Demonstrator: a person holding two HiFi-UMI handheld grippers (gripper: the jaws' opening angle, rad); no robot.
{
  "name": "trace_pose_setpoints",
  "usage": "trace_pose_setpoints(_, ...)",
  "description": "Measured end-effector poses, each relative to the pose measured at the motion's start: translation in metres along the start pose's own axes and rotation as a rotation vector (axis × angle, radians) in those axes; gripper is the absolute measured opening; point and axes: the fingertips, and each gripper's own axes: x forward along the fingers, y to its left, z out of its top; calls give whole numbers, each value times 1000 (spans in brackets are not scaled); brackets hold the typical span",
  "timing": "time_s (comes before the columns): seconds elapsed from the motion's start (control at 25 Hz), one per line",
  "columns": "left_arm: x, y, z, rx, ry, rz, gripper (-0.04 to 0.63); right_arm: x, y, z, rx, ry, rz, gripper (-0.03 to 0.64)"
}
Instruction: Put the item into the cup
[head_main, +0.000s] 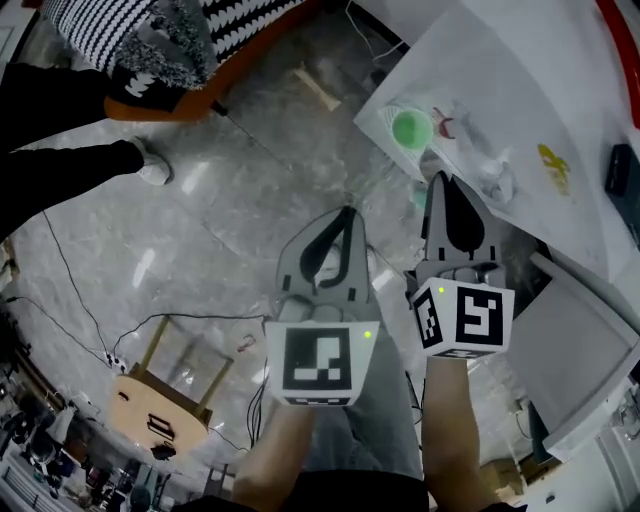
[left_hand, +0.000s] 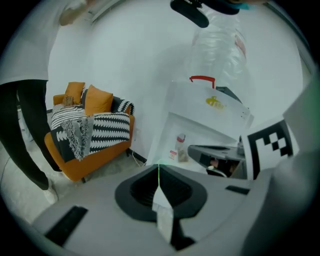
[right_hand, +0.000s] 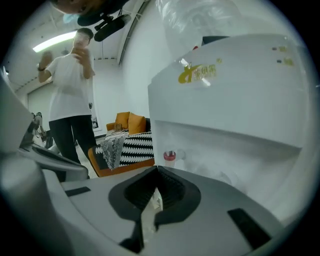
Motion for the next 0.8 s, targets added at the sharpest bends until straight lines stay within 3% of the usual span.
trace_pose_setpoints(0.16, 0, 2, -8, -39, 20, 4, 14, 23, -7, -15, -37, 28, -20, 11)
trace_pose_setpoints(0.8, 2, 13, -31, -15, 58, 30, 14, 93, -24, -62, -128, 128, -52, 11)
